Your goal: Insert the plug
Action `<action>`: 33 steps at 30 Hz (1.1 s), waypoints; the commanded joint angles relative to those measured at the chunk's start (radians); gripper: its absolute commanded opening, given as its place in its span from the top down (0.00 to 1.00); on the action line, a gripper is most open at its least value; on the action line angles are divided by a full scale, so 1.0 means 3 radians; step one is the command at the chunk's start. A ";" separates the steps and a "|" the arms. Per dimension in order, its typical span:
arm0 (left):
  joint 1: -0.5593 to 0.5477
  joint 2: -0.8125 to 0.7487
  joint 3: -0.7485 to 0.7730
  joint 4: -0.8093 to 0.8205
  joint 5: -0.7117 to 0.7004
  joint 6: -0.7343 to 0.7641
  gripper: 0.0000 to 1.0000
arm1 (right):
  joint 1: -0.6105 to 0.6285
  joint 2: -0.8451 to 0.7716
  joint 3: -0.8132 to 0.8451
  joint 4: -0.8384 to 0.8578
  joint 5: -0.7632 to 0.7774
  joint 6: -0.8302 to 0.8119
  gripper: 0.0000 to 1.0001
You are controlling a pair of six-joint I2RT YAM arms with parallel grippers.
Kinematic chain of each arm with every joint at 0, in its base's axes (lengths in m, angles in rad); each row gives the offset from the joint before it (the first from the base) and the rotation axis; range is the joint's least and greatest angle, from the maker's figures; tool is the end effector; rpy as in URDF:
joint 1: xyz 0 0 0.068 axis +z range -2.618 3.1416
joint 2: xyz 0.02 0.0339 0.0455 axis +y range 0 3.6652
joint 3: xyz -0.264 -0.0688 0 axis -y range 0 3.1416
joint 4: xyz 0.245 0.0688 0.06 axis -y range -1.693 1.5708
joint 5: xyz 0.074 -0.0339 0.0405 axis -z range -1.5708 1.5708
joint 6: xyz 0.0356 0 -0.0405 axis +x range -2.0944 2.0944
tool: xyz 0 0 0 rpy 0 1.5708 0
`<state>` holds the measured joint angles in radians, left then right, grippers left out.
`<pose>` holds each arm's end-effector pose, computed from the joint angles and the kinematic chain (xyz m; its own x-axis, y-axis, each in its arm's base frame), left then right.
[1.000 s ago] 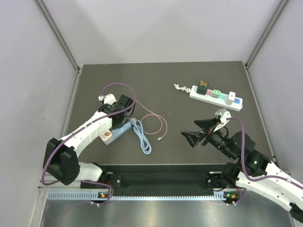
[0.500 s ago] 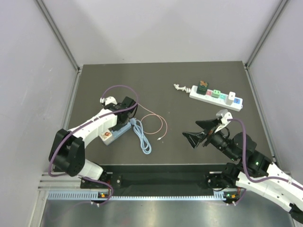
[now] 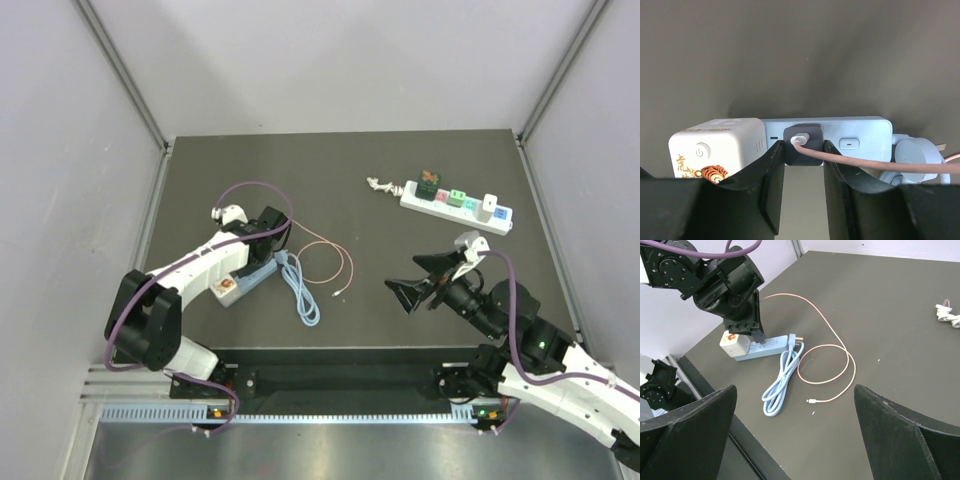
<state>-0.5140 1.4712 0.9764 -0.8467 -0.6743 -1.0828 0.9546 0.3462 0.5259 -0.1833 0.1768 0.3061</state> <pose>0.2382 -0.1090 0.2135 -0.6277 -0.4380 -0.6436 -0.6269 0.7745 0.0843 0.0693 0.0870 0.3055 -0.2134 0.2119 -0.9537 -0.6685 0.6802 0.3007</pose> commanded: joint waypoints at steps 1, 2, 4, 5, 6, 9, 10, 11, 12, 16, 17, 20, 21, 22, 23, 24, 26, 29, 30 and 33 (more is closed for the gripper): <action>0.0011 -0.0041 -0.0038 0.0082 -0.0048 -0.0006 1.00 | 0.0009 0.0022 0.0113 0.0089 0.0050 -0.0059 0.00; 0.0011 -0.0021 -0.0033 0.0006 -0.0053 -0.0026 1.00 | 0.0009 0.0032 0.0113 0.0084 0.0055 -0.0064 0.00; 0.0011 0.0025 -0.0013 -0.0067 -0.0099 -0.0057 1.00 | 0.0009 0.0042 0.0113 0.0084 0.0055 -0.0064 0.00; 0.0016 0.0025 -0.0018 -0.0087 -0.0105 -0.0067 1.00 | 0.0009 0.0043 0.0103 0.0084 0.0055 -0.0059 0.00; 0.0011 0.0025 -0.0023 -0.0087 -0.0115 -0.0077 1.00 | 0.0009 0.0037 0.0103 0.0084 0.0060 -0.0064 0.00; 0.0011 -0.0031 -0.0125 0.0035 -0.0018 -0.0093 1.00 | 0.0009 0.0037 0.0098 0.0089 0.0055 -0.0059 0.00; 0.0011 -0.0061 -0.0196 0.0071 0.0048 -0.0113 1.00 | 0.0009 0.0042 0.0093 0.0095 0.0060 -0.0064 0.00; 0.0006 -0.0072 -0.0232 0.0092 0.0074 -0.0123 1.00 | 0.0009 0.0043 0.0093 0.0100 0.0060 -0.0064 0.00; 0.0006 -0.0067 -0.0278 0.0102 0.0095 -0.0138 1.00 | 0.0014 0.0043 0.0093 0.0100 0.0060 -0.0064 0.00; 0.0011 -0.0031 -0.0381 0.0138 0.0136 -0.0180 1.00 | 0.0009 0.0048 0.0098 0.0095 0.0060 -0.0059 0.00; 0.0006 -0.0026 -0.0396 0.0168 0.0146 -0.0169 1.00 | 0.0009 0.0048 0.0098 0.0095 0.0060 -0.0054 0.00; 0.0006 -0.0011 -0.0458 0.0270 0.0197 -0.0180 1.00 | 0.0009 0.0048 0.0098 0.0089 0.0055 -0.0049 0.00; 0.0011 0.0010 -0.0478 0.0296 0.0222 -0.0174 1.00 | 0.0009 0.0043 0.0098 0.0089 0.0055 -0.0049 0.00; 0.0011 0.0025 -0.0478 0.0337 0.0248 -0.0164 1.00 | 0.0014 0.0043 0.0103 0.0074 0.0060 -0.0049 0.00; 0.0001 0.0046 -0.0478 0.0342 0.0309 -0.0159 1.00 | 0.0009 0.0043 0.0103 0.0074 0.0050 -0.0044 0.00; 0.0006 0.0091 -0.0463 0.0327 0.0360 -0.0154 1.00 | 0.0014 0.0037 0.0098 0.0074 0.0060 -0.0049 0.00; -0.0025 0.0153 -0.0442 0.0281 0.0391 -0.0169 1.00 | 0.0014 0.0043 0.0098 0.0074 0.0065 -0.0049 0.00; -0.0071 0.0245 -0.0468 0.0286 0.0402 -0.0210 1.00 | 0.0009 0.0037 0.0093 0.0084 0.0070 -0.0039 0.00; -0.0076 0.0271 -0.0493 0.0296 0.0427 -0.0220 1.00 | 0.0009 0.0048 0.0088 0.0089 0.0070 -0.0039 0.00; -0.0112 0.0342 -0.0534 0.0347 0.0463 -0.0241 1.00 | 0.0014 0.0058 0.0088 0.0089 0.0070 -0.0039 0.00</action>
<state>-0.5419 1.4837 0.8925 -0.7551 -0.7044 -1.1206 0.9546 0.3561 0.5259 -0.1829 0.1833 0.2981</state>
